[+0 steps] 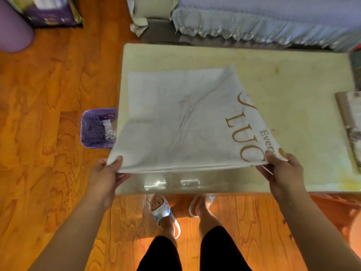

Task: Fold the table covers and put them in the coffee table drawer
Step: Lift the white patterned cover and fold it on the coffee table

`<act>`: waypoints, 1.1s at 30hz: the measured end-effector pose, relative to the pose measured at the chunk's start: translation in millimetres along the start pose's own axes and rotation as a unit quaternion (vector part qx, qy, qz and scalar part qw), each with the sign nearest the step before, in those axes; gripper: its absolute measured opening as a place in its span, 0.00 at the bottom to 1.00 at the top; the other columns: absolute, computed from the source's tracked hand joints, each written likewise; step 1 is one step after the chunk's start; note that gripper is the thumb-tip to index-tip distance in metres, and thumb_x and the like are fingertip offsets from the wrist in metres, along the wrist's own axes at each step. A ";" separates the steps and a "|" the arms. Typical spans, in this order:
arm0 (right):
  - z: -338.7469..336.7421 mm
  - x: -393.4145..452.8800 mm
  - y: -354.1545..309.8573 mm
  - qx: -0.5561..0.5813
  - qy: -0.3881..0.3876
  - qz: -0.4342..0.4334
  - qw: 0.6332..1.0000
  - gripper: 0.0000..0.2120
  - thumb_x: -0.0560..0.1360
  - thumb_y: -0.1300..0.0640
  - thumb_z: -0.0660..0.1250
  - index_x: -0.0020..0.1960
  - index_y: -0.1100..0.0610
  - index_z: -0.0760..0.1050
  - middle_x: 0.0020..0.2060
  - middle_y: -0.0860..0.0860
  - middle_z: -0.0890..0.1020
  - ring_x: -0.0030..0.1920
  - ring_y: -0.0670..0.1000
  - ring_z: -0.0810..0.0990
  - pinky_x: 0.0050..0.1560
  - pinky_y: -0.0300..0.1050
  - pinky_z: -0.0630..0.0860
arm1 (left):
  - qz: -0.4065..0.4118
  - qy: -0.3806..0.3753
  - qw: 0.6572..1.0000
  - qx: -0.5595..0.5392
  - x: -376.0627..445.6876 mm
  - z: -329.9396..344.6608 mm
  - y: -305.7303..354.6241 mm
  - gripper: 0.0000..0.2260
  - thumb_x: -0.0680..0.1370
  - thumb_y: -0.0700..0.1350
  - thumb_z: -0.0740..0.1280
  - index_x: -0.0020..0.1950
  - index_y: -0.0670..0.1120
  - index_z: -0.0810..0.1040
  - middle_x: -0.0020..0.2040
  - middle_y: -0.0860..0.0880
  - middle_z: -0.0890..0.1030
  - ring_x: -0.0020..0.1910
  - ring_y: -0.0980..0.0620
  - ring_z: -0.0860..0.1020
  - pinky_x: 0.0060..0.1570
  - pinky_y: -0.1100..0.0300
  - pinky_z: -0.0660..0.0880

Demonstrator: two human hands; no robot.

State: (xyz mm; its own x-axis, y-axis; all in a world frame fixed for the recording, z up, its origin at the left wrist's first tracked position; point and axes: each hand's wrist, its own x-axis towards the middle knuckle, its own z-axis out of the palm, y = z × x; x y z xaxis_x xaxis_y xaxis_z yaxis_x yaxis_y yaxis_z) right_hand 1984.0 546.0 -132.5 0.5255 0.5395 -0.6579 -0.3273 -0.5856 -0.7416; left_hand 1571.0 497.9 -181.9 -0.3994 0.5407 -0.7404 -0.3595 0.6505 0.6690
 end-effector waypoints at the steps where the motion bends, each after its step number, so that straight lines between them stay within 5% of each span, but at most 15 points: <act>1: -14.5 -1.2 1.6 -0.009 0.011 0.012 1.000 0.06 0.79 0.65 0.68 0.53 0.57 0.75 0.54 0.56 0.85 0.53 0.58 0.85 0.45 0.51 0.84 | -0.007 0.000 1.000 0.022 -11.0 6.8 -6.1 0.04 0.82 0.42 0.68 0.50 0.47 0.73 0.50 0.47 0.83 0.46 0.48 0.83 0.46 0.52 0.82; 4: -59.2 0.7 36.9 -0.053 0.050 0.110 0.991 0.16 0.78 0.66 0.69 0.65 0.63 0.73 0.56 0.59 0.83 0.54 0.59 0.84 0.41 0.51 0.85 | -0.054 0.030 0.993 0.099 -22.1 17.6 -55.8 0.09 0.82 0.43 0.66 0.60 0.39 0.74 0.53 0.42 0.80 0.49 0.43 0.82 0.47 0.45 0.83; 7: -86.8 15.8 85.8 -0.083 0.082 0.183 0.976 0.17 0.76 0.69 0.69 0.64 0.67 0.73 0.54 0.62 0.82 0.51 0.59 0.83 0.37 0.53 0.84 | -0.087 0.071 0.973 0.201 -13.2 21.8 -120.4 0.15 0.82 0.46 0.66 0.63 0.37 0.74 0.56 0.36 0.79 0.50 0.37 0.80 0.51 0.38 0.81; 10: -102.8 45.3 120.6 -0.125 0.075 0.203 0.968 0.13 0.77 0.67 0.69 0.60 0.67 0.75 0.53 0.62 0.82 0.53 0.61 0.82 0.49 0.57 0.81 | -0.071 0.097 0.957 0.265 -5.8 27.0 -162.2 0.16 0.82 0.48 0.65 0.62 0.38 0.74 0.53 0.37 0.80 0.47 0.37 0.80 0.45 0.44 0.81; 12: -111.7 62.4 129.8 -0.172 0.043 0.190 0.966 0.13 0.79 0.60 0.69 0.61 0.64 0.76 0.53 0.61 0.83 0.54 0.61 0.83 0.55 0.59 0.80 | -0.053 0.108 0.945 0.305 -2.8 28.9 -172.8 0.14 0.82 0.48 0.64 0.64 0.40 0.73 0.52 0.39 0.80 0.46 0.38 0.80 0.41 0.49 0.78; 15: -121.6 83.9 124.4 -0.244 -0.006 0.172 0.954 0.13 0.79 0.50 0.69 0.57 0.59 0.79 0.49 0.58 0.85 0.51 0.60 0.84 0.55 0.59 0.82 | -0.019 0.128 0.938 0.322 -0.1 31.5 -169.9 0.20 0.80 0.45 0.68 0.70 0.49 0.68 0.59 0.39 0.79 0.53 0.34 0.80 0.50 0.41 0.80; 17: -125.6 95.9 116.8 -0.315 -0.051 0.168 0.933 0.13 0.80 0.49 0.67 0.56 0.59 0.80 0.47 0.58 0.85 0.48 0.58 0.84 0.52 0.54 0.82 | 0.024 0.099 0.919 0.381 -5.0 31.0 -162.9 0.24 0.80 0.42 0.66 0.73 0.57 0.63 0.57 0.39 0.79 0.50 0.32 0.80 0.43 0.46 0.78; 19: -123.5 106.4 105.5 -0.477 -0.097 0.115 0.866 0.16 0.82 0.50 0.63 0.61 0.61 0.77 0.47 0.56 0.83 0.46 0.56 0.82 0.47 0.51 0.80 | 0.050 0.040 0.882 0.468 -9.3 28.1 -154.9 0.26 0.82 0.42 0.63 0.77 0.61 0.63 0.57 0.40 0.79 0.46 0.34 0.80 0.38 0.51 0.74; 21: -111.7 117.6 92.9 -0.652 -0.102 -0.054 0.750 0.16 0.81 0.54 0.60 0.67 0.59 0.70 0.53 0.55 0.78 0.50 0.56 0.79 0.46 0.50 0.76 | 0.039 0.005 0.869 0.494 -2.8 27.6 -147.6 0.23 0.83 0.41 0.62 0.77 0.58 0.68 0.67 0.41 0.77 0.43 0.39 0.79 0.38 0.54 0.74; 24: -75.3 147.8 79.3 -0.670 -0.170 -0.354 0.631 0.23 0.80 0.60 0.61 0.75 0.57 0.64 0.69 0.56 0.70 0.67 0.58 0.72 0.61 0.54 0.75 | 0.018 -0.002 0.845 0.534 10.9 31.1 -143.6 0.22 0.83 0.38 0.62 0.76 0.51 0.71 0.66 0.39 0.77 0.33 0.45 0.76 0.29 0.57 0.70; 27: -50.7 194.8 75.2 -0.727 -0.239 -0.453 0.458 0.32 0.78 0.62 0.66 0.79 0.62 0.57 0.78 0.59 0.60 0.76 0.60 0.63 0.74 0.55 0.67 | 0.020 0.002 0.834 0.552 9.6 36.8 -143.1 0.22 0.83 0.38 0.62 0.77 0.50 0.70 0.66 0.38 0.77 0.32 0.45 0.74 0.26 0.57 0.68; 30: -62.7 216.3 75.3 -0.770 -0.273 -0.418 0.397 0.41 0.79 0.61 0.67 0.81 0.62 0.44 0.81 0.56 0.45 0.81 0.57 0.52 0.78 0.53 0.59 | -0.005 -0.026 0.850 0.527 9.5 37.2 -132.2 0.21 0.83 0.37 0.62 0.76 0.49 0.71 0.54 0.39 0.80 0.31 0.45 0.73 0.29 0.59 0.69; 33: -71.6 218.3 67.0 -0.754 -0.324 -0.416 0.392 0.51 0.74 0.57 0.73 0.82 0.58 0.40 0.81 0.55 0.42 0.81 0.56 0.48 0.77 0.52 0.56 | -0.120 -0.054 0.944 0.303 9.5 30.9 -97.5 0.18 0.80 0.33 0.63 0.67 0.45 0.80 0.43 0.43 0.76 0.30 0.46 0.72 0.33 0.54 0.74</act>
State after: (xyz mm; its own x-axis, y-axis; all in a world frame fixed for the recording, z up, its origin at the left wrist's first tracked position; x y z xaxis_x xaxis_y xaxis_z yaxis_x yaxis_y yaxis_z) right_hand 2133.0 581.1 -316.4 -0.5122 0.6769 -0.5286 0.8382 0.5282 -0.1358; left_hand 1628.4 456.0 -256.1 -0.2678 0.3681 -0.8904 0.1326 0.9294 0.3444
